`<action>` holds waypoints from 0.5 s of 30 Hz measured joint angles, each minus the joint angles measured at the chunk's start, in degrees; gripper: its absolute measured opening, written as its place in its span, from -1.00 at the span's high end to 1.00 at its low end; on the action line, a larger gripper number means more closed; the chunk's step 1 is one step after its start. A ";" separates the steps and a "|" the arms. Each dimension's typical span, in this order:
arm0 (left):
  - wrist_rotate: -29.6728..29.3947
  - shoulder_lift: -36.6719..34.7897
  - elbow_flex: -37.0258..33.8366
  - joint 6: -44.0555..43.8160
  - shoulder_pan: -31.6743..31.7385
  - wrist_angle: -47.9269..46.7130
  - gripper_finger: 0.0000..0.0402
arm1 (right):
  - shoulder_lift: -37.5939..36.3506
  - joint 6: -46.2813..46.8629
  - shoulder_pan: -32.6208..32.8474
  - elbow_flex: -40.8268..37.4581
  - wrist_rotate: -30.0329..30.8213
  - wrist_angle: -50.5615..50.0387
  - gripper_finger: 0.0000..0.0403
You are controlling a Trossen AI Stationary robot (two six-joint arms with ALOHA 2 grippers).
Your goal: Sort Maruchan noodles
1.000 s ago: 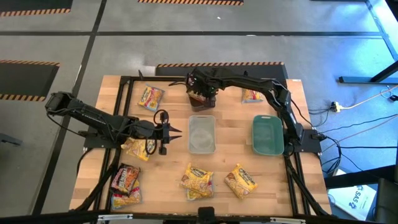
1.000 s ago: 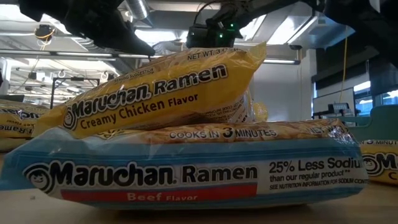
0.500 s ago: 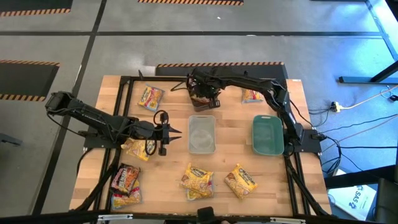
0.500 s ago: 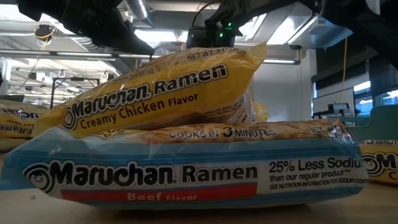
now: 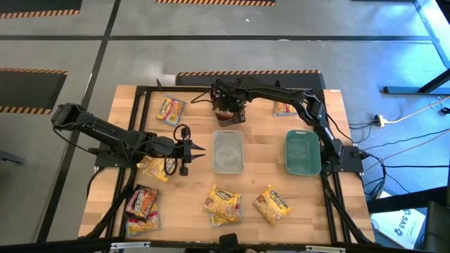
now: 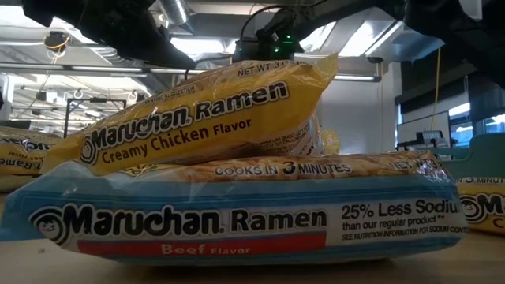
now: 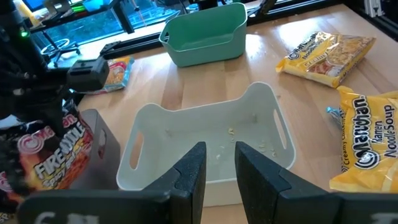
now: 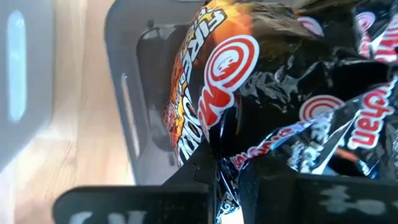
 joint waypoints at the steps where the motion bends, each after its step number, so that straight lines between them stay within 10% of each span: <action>1: 0.00 0.00 0.00 0.00 0.00 0.01 0.61 | 0.09 0.89 -0.11 0.00 -0.57 0.76 0.92; 15: -0.11 0.00 0.00 0.01 0.07 0.10 0.61 | -0.66 2.02 -0.30 -0.15 -0.58 0.97 0.92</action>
